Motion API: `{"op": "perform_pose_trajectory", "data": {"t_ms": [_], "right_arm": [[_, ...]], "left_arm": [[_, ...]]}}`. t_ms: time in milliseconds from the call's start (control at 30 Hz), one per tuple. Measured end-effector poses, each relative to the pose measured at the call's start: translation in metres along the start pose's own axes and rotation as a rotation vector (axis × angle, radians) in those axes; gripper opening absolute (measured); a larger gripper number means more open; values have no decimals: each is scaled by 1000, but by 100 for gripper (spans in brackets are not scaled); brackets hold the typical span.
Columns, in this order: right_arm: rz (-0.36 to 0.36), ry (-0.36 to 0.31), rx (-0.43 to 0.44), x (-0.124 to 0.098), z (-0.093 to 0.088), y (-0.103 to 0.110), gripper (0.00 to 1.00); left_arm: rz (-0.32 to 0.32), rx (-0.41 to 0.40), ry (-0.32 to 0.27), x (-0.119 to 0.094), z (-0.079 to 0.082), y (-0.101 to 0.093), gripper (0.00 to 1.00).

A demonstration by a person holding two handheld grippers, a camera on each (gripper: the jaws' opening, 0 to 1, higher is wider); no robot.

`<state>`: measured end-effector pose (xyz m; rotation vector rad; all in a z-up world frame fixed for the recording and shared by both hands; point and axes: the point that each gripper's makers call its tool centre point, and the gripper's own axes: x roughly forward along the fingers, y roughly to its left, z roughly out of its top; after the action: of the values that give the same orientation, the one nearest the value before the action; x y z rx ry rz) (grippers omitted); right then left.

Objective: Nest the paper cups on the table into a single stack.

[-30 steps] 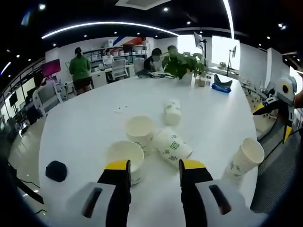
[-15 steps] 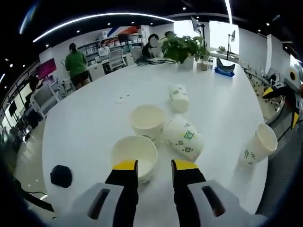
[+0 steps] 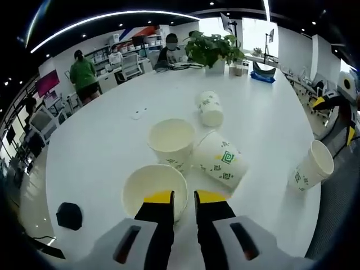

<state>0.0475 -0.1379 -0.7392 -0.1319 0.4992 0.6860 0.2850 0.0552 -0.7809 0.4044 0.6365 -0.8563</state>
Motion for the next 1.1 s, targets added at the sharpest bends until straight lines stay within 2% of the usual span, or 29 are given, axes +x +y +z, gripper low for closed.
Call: {"op": "perform_pose_trajectory", "data": {"t_ms": [100,300,600,767,867,1100], "right_arm": [[-3,2,2,0,-2,-2,78],[-4,-1,8,0,-1,-3,78],[-1,-26,20,-2,4,-3,77],[2,-60,73,-3,17,-5,75],[-8,-69,76,-4,26,-7,72],[0,-88,35,-4,51,-4,70]], "left_arm": [[-1,5,2,0,1,-2,3],[11,-3,-9,-5,3,-2,1],[4,3,-12,-25,4,-14,0],[-6,-42,-39,-39,11,-27,0],[-11,-64,-66,-48,16,-32,0],[-27,-32,-81,-68,24,-55,0]]}}
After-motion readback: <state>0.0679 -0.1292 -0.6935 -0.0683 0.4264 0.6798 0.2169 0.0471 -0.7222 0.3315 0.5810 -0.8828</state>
